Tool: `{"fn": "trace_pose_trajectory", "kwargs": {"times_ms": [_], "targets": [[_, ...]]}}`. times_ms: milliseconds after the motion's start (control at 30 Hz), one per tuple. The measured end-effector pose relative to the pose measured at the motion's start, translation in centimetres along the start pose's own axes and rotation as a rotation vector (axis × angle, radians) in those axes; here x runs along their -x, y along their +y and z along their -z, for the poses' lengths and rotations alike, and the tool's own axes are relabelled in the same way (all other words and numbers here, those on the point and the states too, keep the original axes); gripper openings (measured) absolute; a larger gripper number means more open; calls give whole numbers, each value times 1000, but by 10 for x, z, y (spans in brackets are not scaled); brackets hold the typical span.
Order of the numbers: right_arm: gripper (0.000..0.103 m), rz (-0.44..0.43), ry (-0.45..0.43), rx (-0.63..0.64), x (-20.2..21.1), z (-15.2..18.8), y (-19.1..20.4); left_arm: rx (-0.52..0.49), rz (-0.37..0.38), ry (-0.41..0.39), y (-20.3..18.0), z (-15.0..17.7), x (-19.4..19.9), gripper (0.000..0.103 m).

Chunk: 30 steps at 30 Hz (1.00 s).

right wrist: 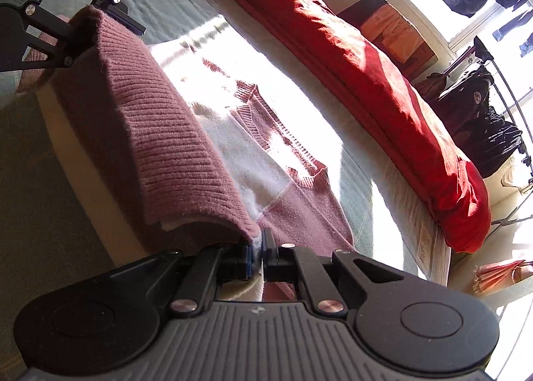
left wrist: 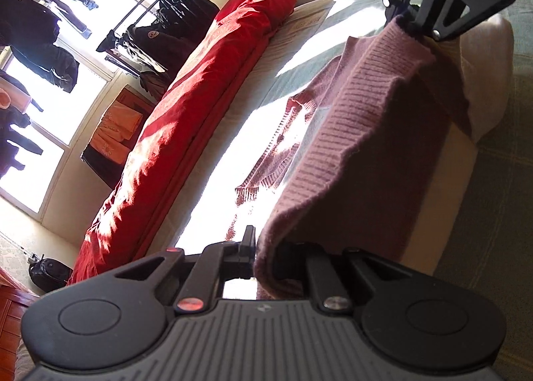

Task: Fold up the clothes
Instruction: 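Lift the hem with both grippers and fold it over toward the collar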

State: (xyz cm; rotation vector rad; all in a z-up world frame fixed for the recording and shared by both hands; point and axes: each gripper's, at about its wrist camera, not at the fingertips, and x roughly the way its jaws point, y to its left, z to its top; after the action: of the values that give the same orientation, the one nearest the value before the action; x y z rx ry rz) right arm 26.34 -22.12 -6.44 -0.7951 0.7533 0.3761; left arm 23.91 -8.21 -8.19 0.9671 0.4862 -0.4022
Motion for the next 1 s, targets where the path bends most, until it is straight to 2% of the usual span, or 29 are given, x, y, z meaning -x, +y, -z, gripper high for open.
{"fn": "trace_pose_trajectory", "kwargs": {"times_ms": [300,600,1000], "targets": [[6,-3,-2,-35,-38,-15,-26,22,6,17,17,-5,-44,8],[6,-40,22,-89,-82,-19,-46,25,21,38,18,-4,-85,8],[6,-98,59,-152,-129,-15,-49,77,82,84,15,7,-131,11]]}}
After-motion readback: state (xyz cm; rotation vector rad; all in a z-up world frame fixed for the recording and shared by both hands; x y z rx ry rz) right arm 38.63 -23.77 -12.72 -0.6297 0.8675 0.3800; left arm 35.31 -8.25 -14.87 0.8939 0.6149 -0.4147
